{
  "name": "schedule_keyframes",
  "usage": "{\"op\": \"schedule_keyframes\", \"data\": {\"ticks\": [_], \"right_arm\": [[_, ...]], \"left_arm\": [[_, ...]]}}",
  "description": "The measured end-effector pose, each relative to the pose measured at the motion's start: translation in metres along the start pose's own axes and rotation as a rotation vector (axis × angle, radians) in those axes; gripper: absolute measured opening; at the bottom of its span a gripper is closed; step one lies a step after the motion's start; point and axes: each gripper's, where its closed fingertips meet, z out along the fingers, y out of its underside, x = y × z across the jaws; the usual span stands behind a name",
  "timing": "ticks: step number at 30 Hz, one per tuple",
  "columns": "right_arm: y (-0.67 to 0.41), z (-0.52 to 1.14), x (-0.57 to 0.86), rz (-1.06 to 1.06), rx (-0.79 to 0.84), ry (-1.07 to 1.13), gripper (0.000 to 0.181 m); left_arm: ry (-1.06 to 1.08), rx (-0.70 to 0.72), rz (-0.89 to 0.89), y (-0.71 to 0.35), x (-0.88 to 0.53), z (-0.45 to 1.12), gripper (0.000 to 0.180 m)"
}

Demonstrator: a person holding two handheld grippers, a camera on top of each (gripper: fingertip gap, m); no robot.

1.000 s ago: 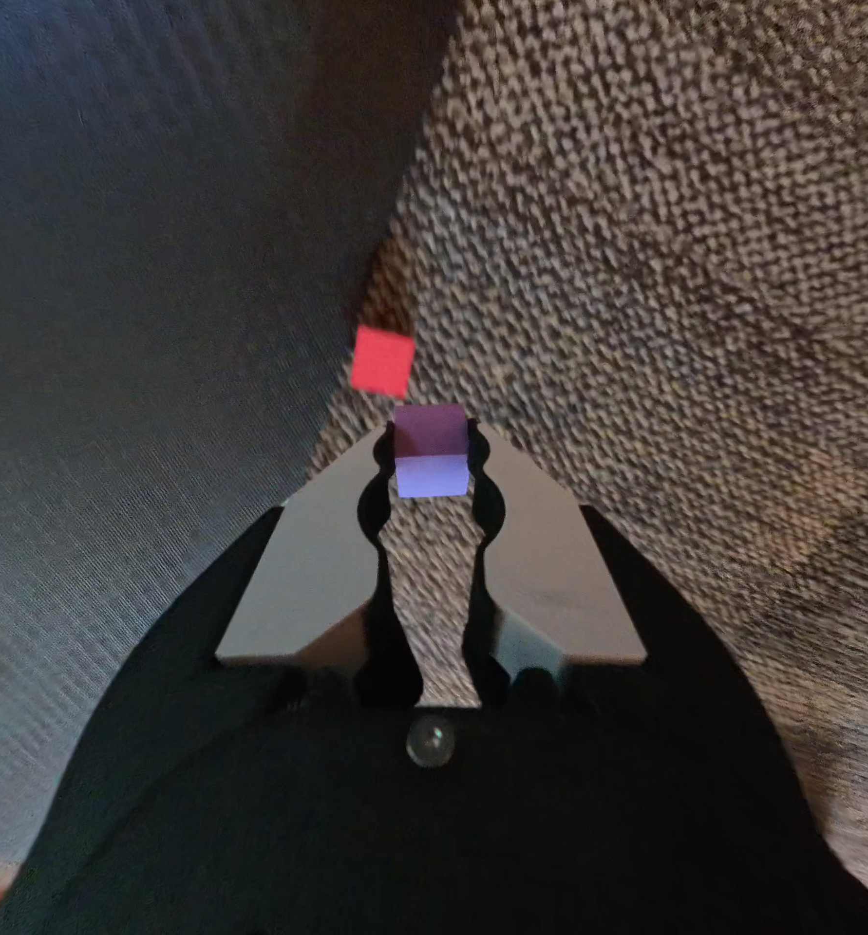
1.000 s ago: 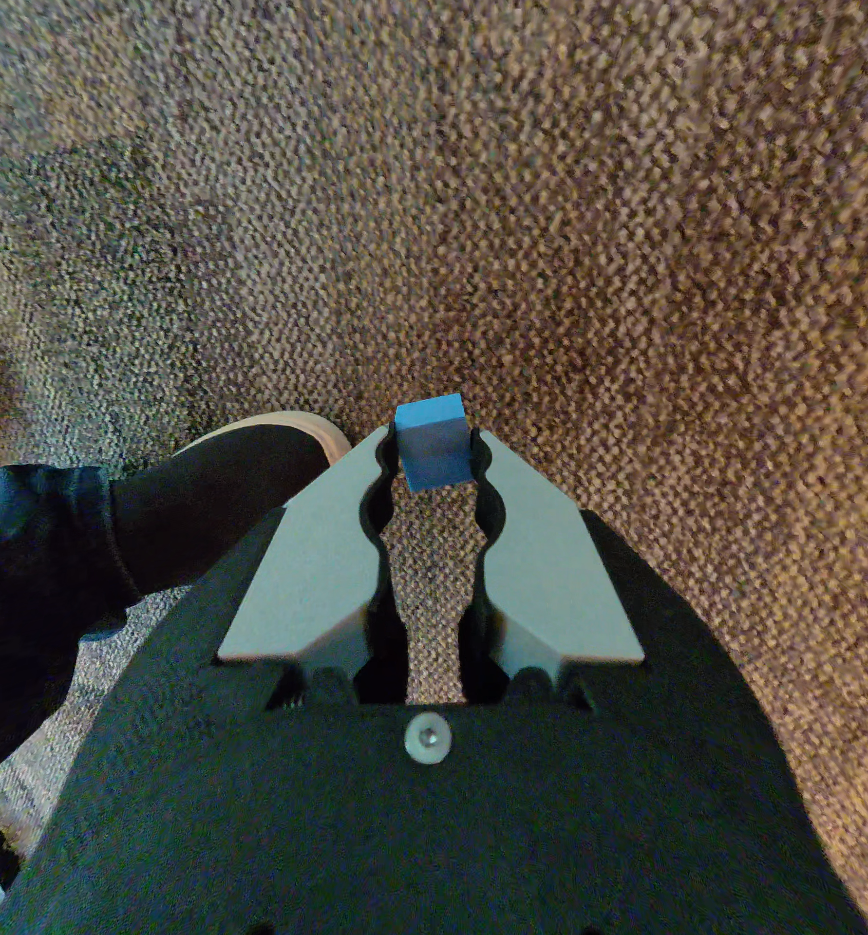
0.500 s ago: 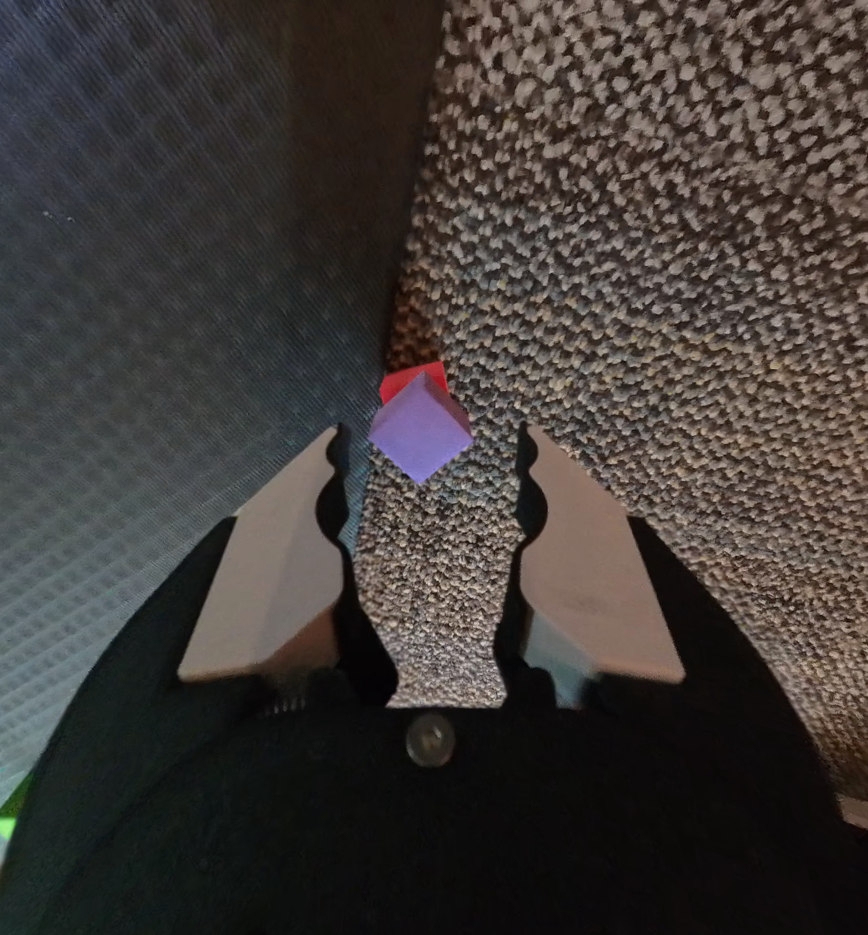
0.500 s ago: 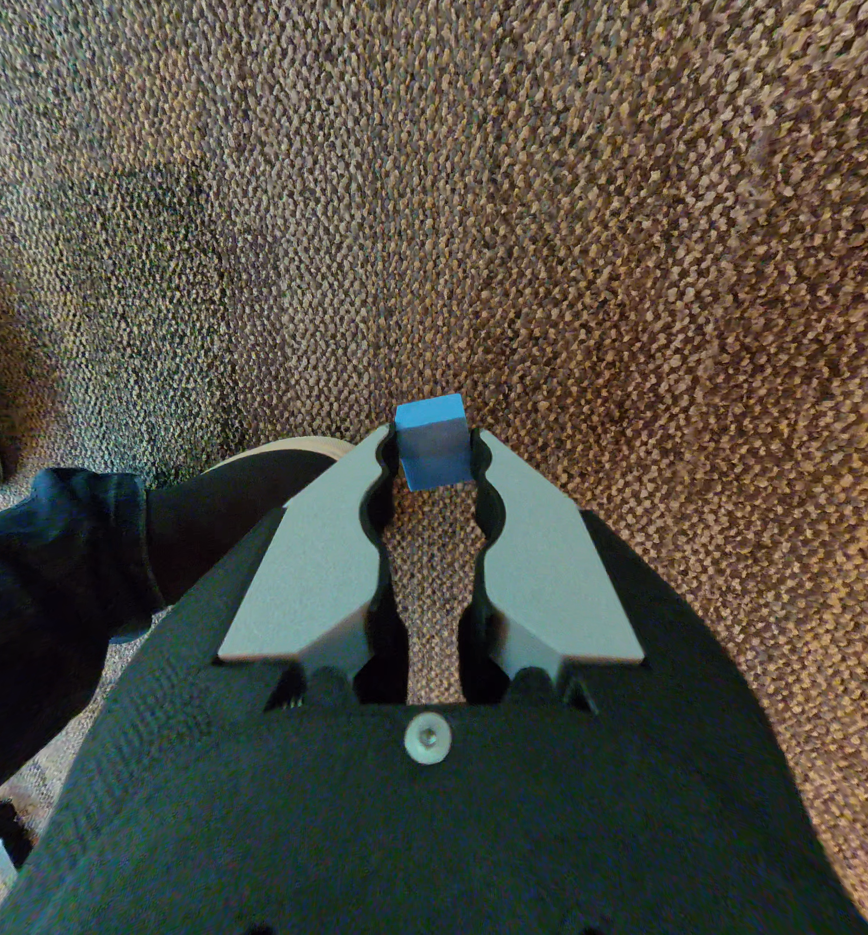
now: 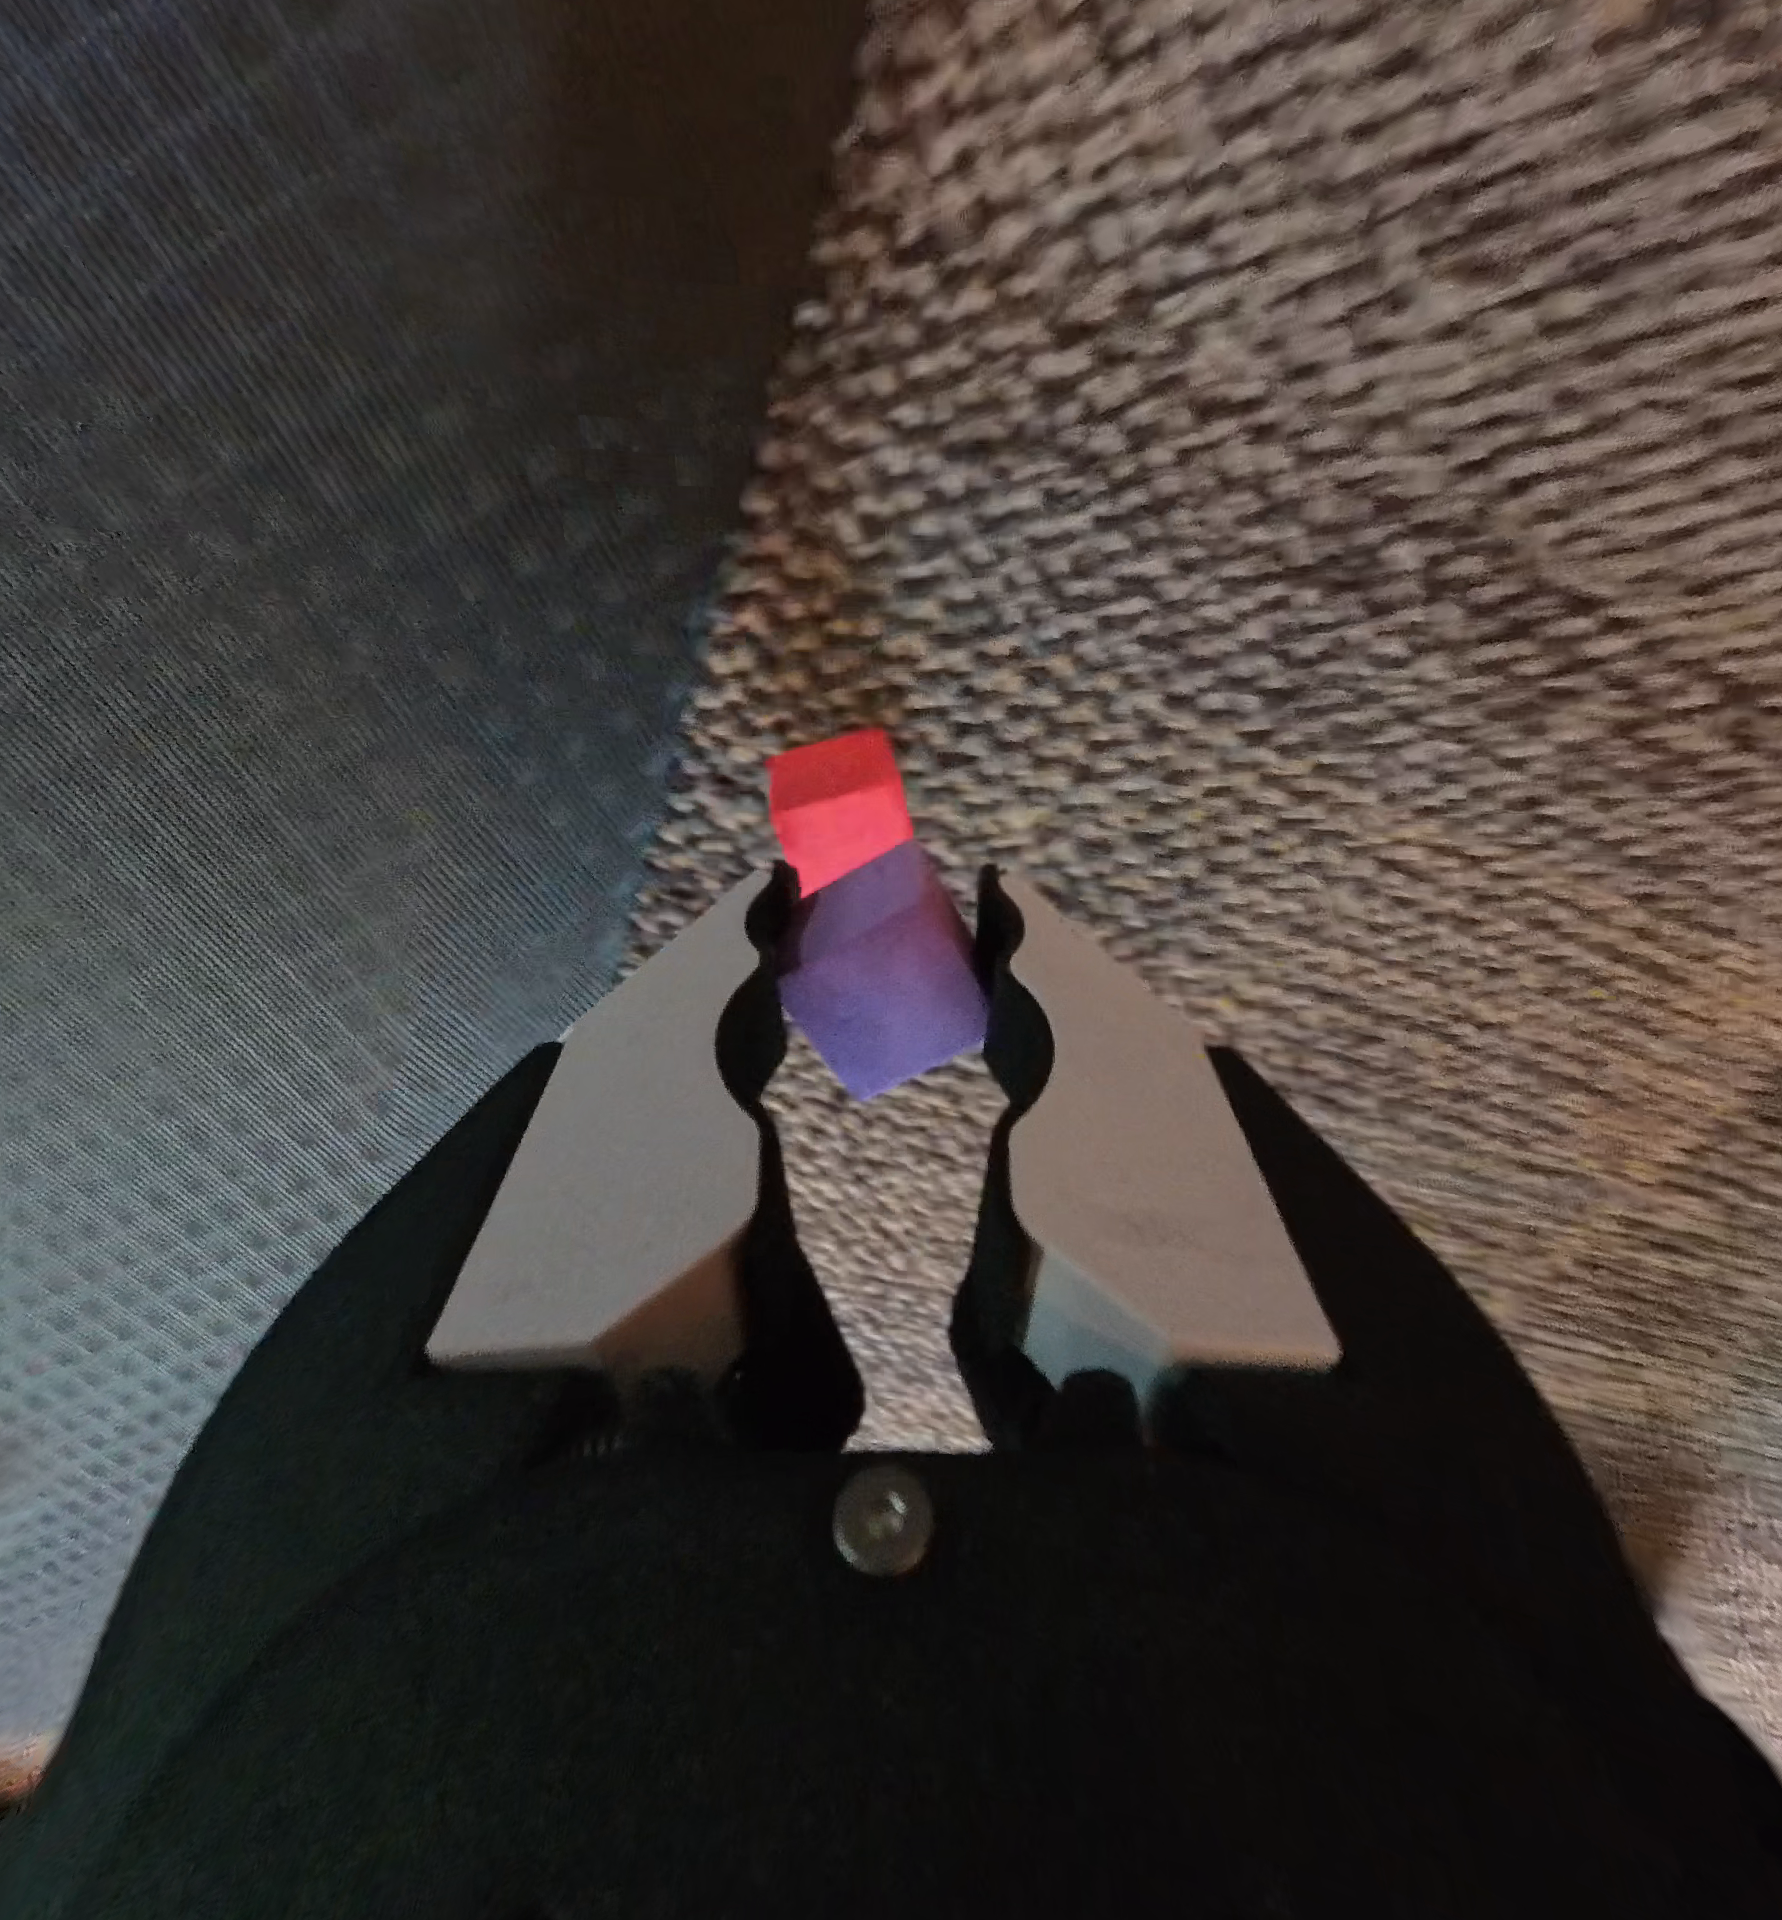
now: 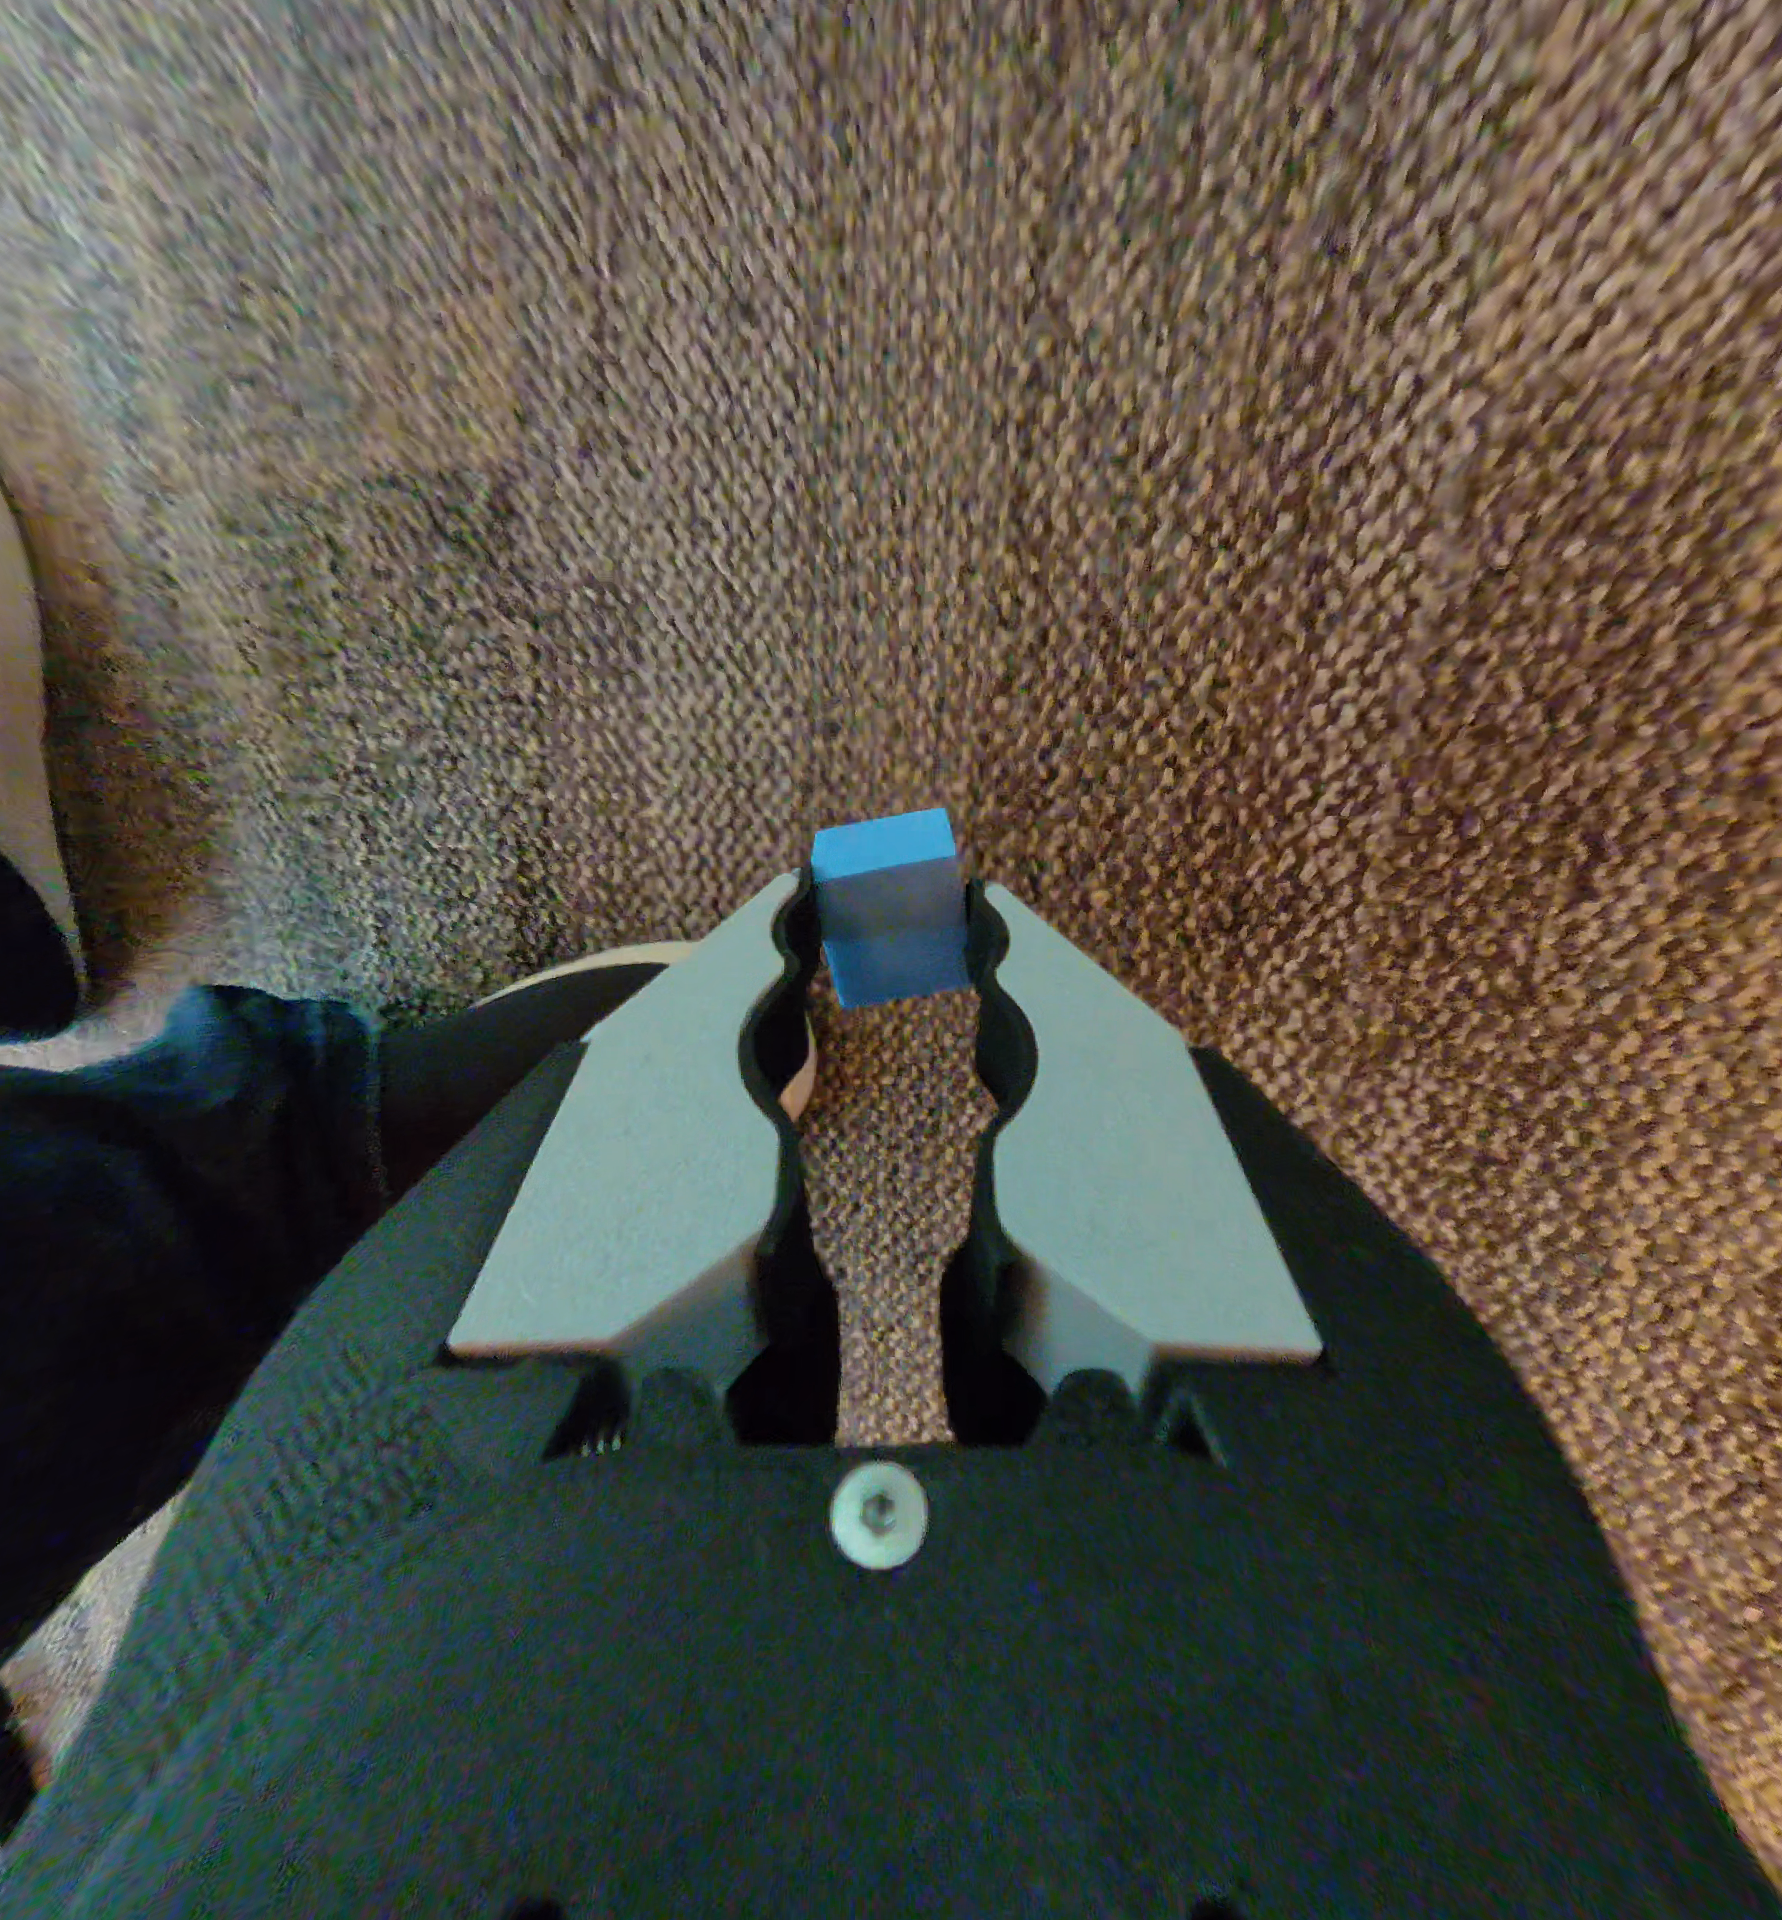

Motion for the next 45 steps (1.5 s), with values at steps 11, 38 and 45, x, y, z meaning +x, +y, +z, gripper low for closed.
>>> {"op": "schedule_keyframes", "data": {"ticks": [11,38,45], "right_arm": [[-0.108,-0.194,-0.052,0.08,0.264,-0.053,0.026],[-0.595,-0.835,-0.384,-0.771,0.582,-0.158,0.026],[-0.755,-0.757,-0.441,-0.798,0.531,-0.059,0.026]], "left_arm": [[0.266,0.104,0.257,-0.063,0.267,-0.223,0.032],[-0.076,0.632,0.457,-0.155,0.263,-1.096,0.033],[-0.35,0.453,0.255,-0.178,0.085,-1.135,0.033]]}}
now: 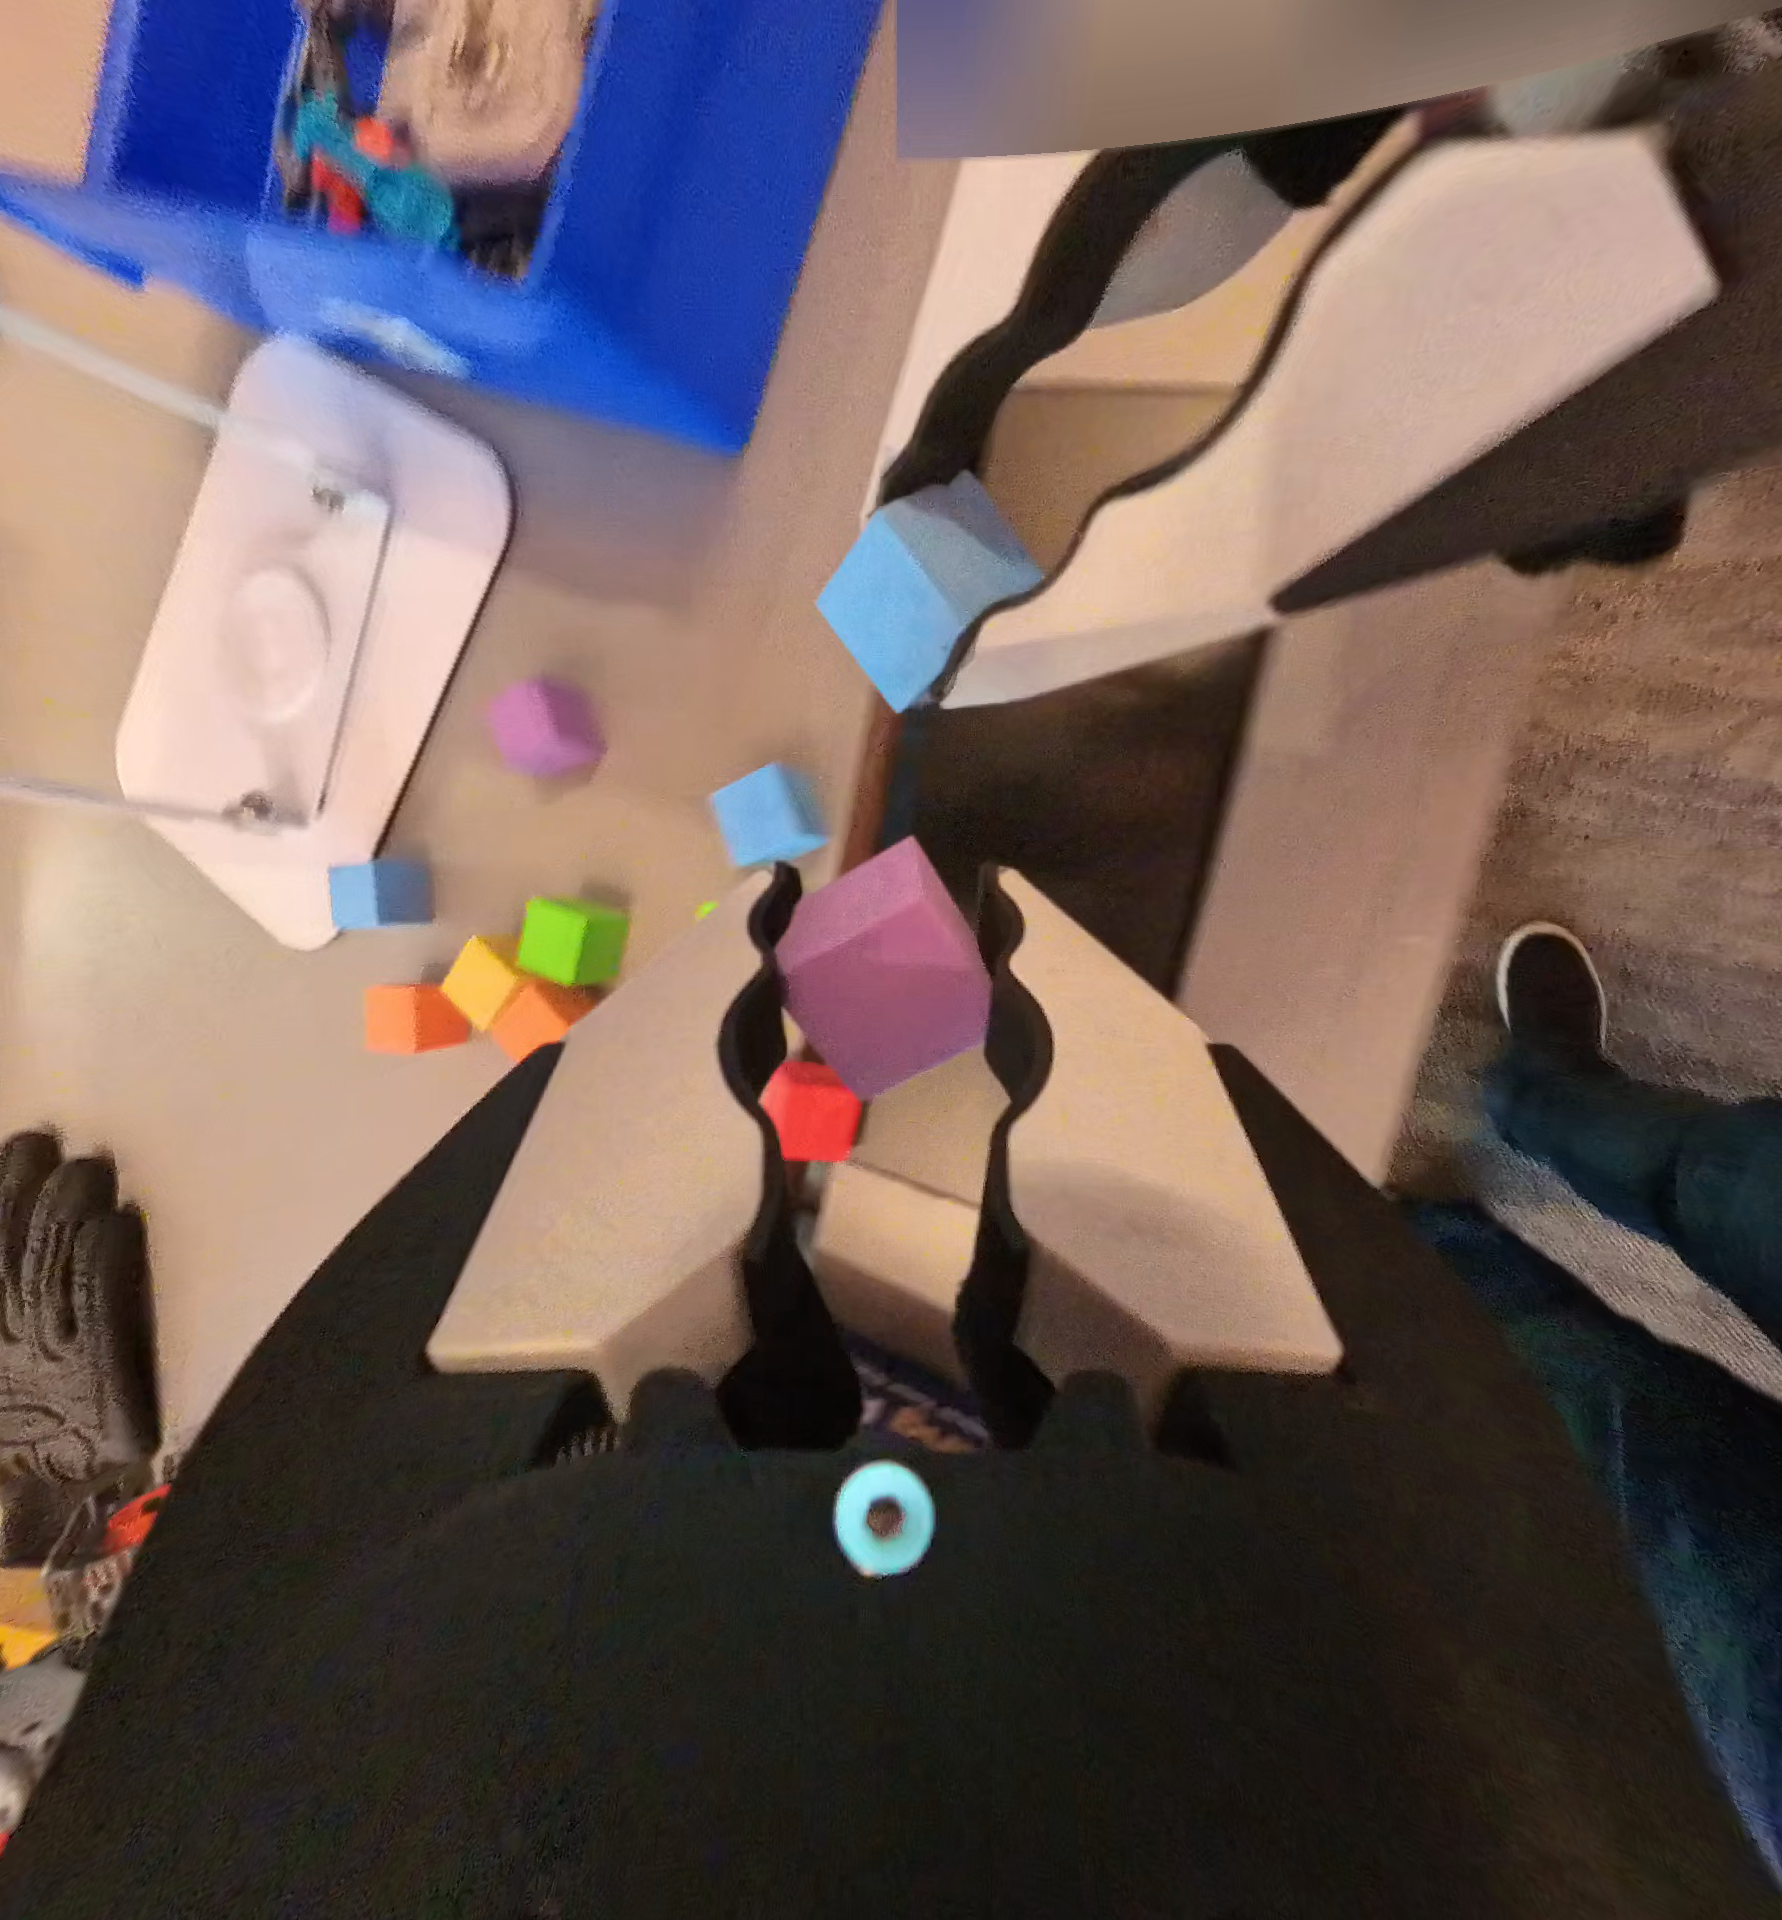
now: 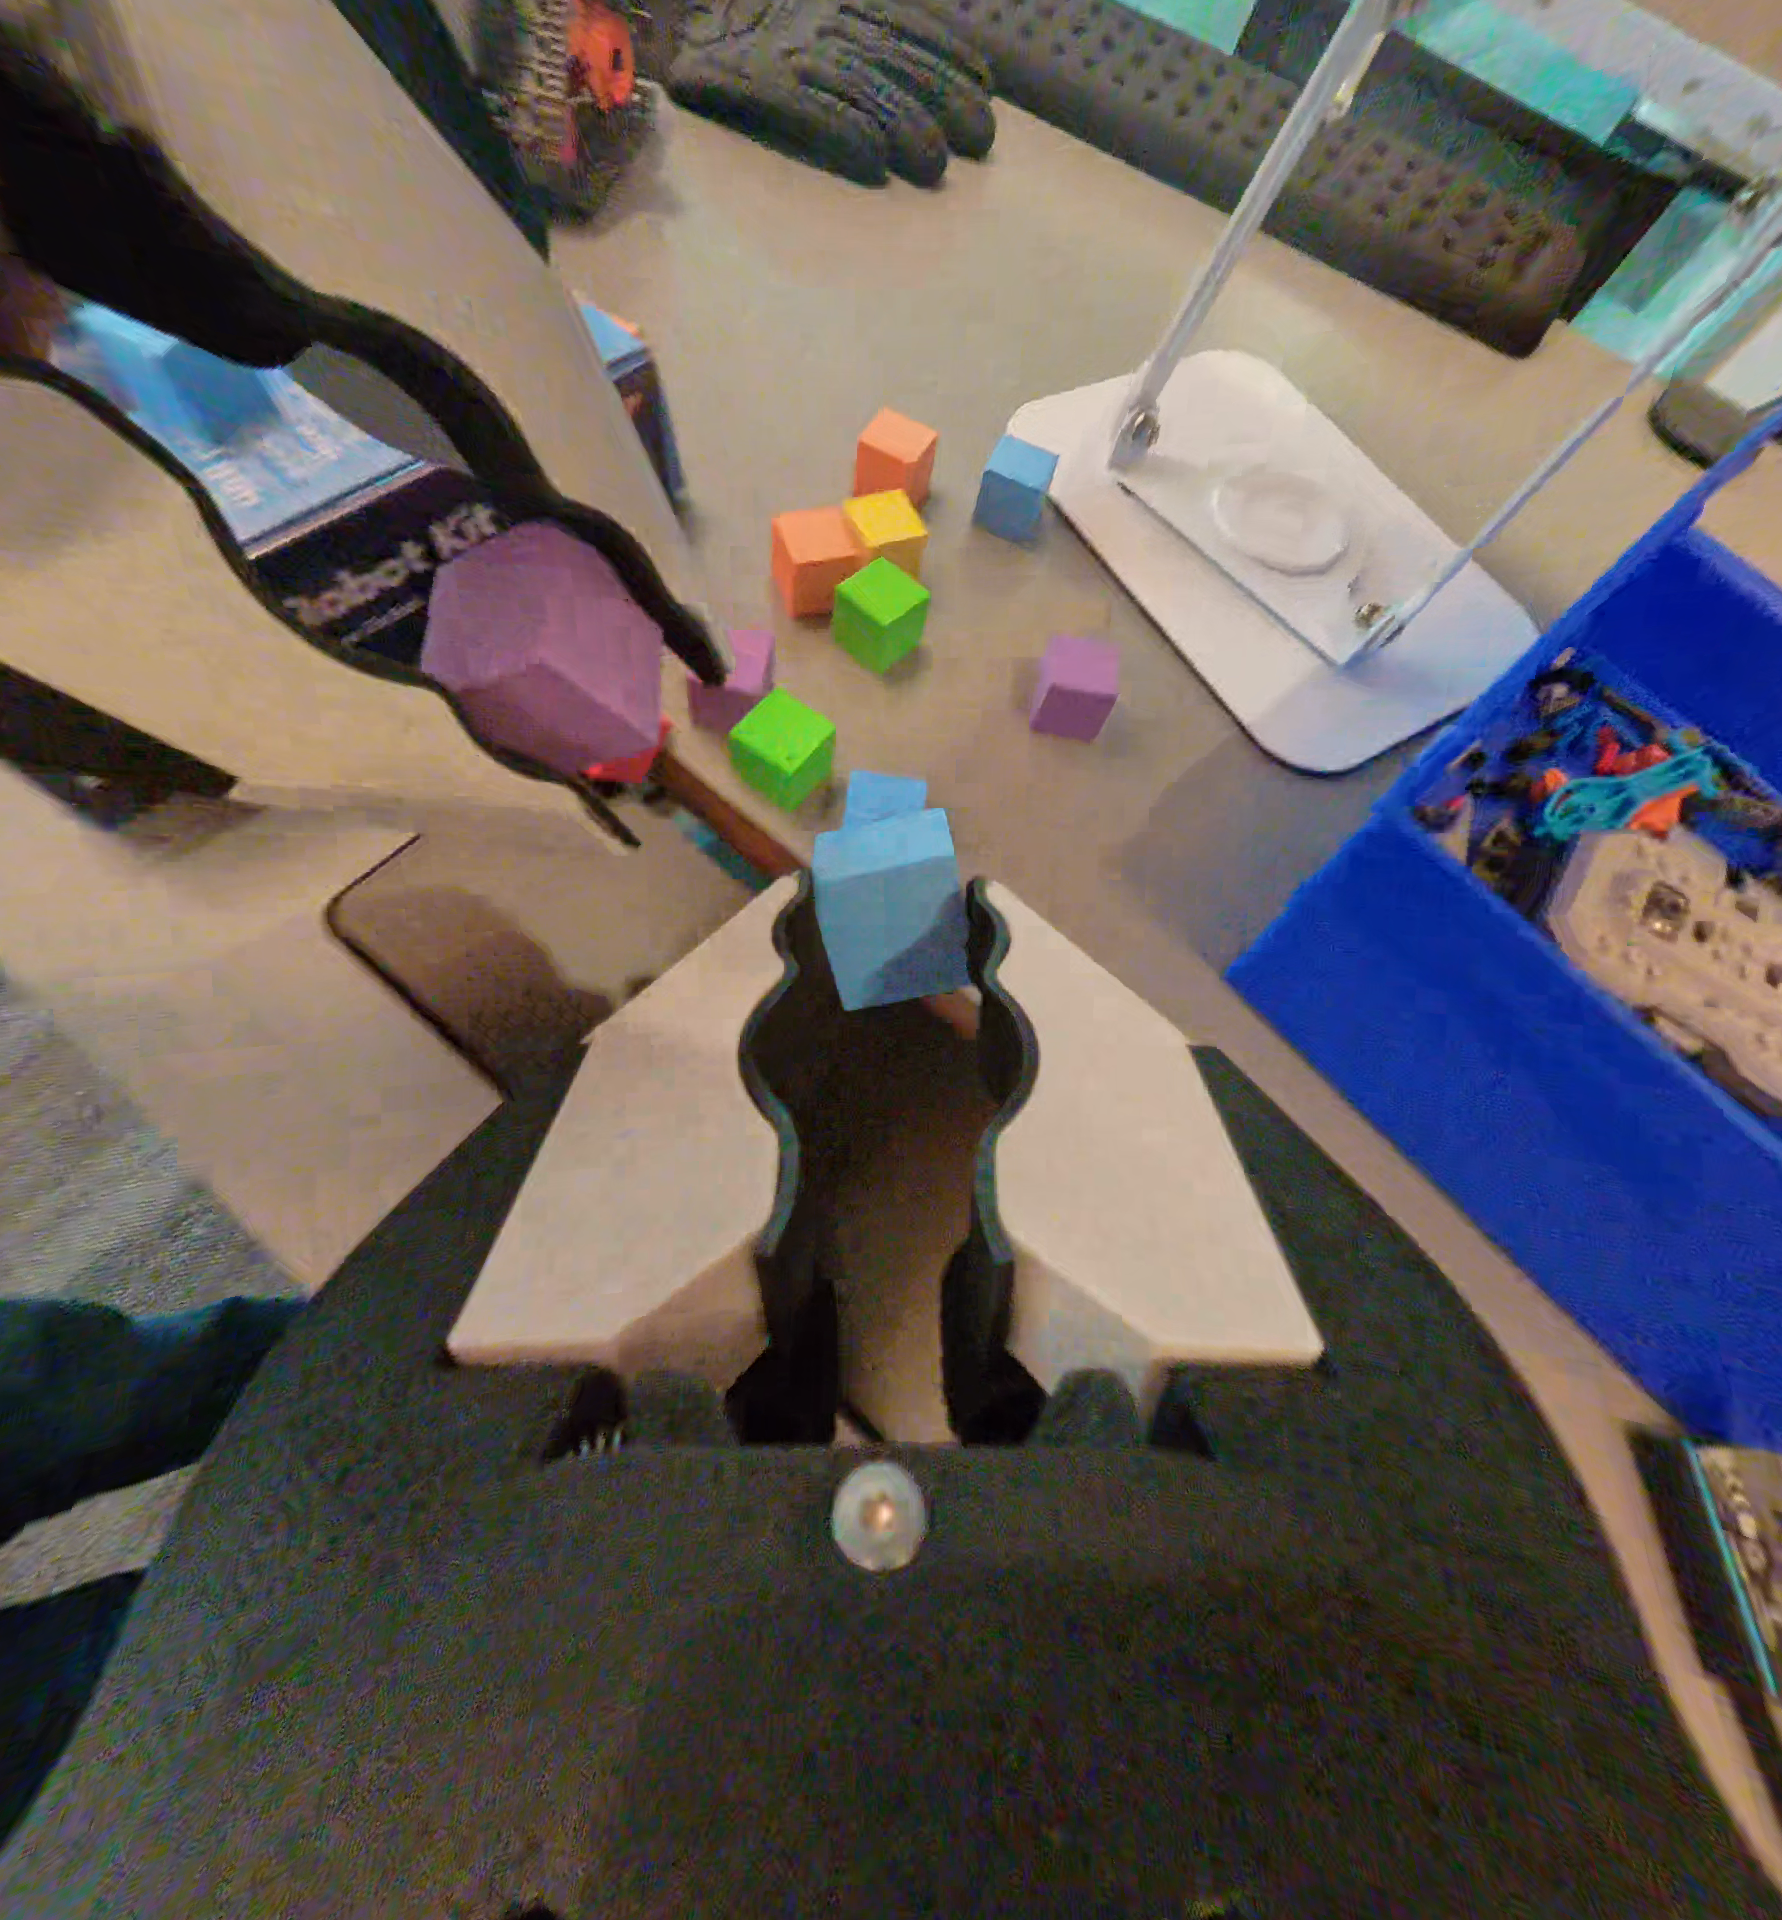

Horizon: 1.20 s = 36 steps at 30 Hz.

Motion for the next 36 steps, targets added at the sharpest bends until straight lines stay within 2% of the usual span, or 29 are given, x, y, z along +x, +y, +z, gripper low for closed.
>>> {"op": "schedule_keyframes", "data": {"ticks": [3,4,6,8,9,11,12,16,18,21,25,30,33,36], "right_arm": [[-0.014,0.057,0.018,0.053,-0.051,0.015,0.027],[-0.017,0.073,0.022,0.055,-0.058,0.028,0.028],[-0.014,0.102,0.025,0.063,-0.105,0.025,0.029],[-0.012,0.123,0.029,0.058,-0.127,0.05,0.035],[-0.007,0.128,0.033,0.052,-0.165,0.07,0.043],[-0.015,0.126,0.031,0.068,-0.118,0.051,0.044],[-0.017,0.12,0.033,0.079,-0.11,0.059,0.047],[-0.033,0.08,0.025,0.066,-0.028,0.06,0.041],[-0.032,0.065,0.006,0.06,-0.02,-0.007,0.039],[-0.016,0.062,-0.033,0.026,-0.049,-0.108,0.048],[0.001,0.093,-0.077,-0.034,-0.099,-0.206,0.053],[0.019,0.137,-0.09,-0.148,-0.194,-0.187,0.028],[0.004,0.141,-0.094,-0.128,-0.135,-0.23,0.018],[-0.015,0.149,-0.075,-0.081,-0.101,-0.145,0.017]], "left_arm": [[-0.017,-0.152,-0.052,0.03,-0.061,0.031,0.033],[0.042,-0.214,-0.067,0.042,-0.067,0.042,0.034],[0.038,-0.228,-0.116,0.051,-0.089,0.061,0.034],[0.05,-0.318,-0.116,0.072,-0.1,0.078,0.036],[0.025,-0.307,-0.124,0.074,-0.11,0.082,0.044],[0.053,-0.28,-0.168,0.075,-0.116,0.081,0.057],[0.021,-0.27,-0.18,0.075,-0.125,0.077,0.072],[0.009,-0.167,-0.176,0.07,-0.131,0.038,0.078],[0.012,-0.102,-0.178,0.071,-0.126,0.009,0.072],[0.045,0.009,-0.181,0.08,-0.103,-0.044,0.058],[0.064,0.152,-0.151,0.104,-0.062,-0.103,0.052],[0.068,0.214,-0.151,0.157,-0.018,-0.131,0.044],[0.083,0.238,-0.194,0.188,-0.002,-0.138,0.04],[0.067,0.241,-0.249,0.216,0.003,-0.142,0.037]]}}
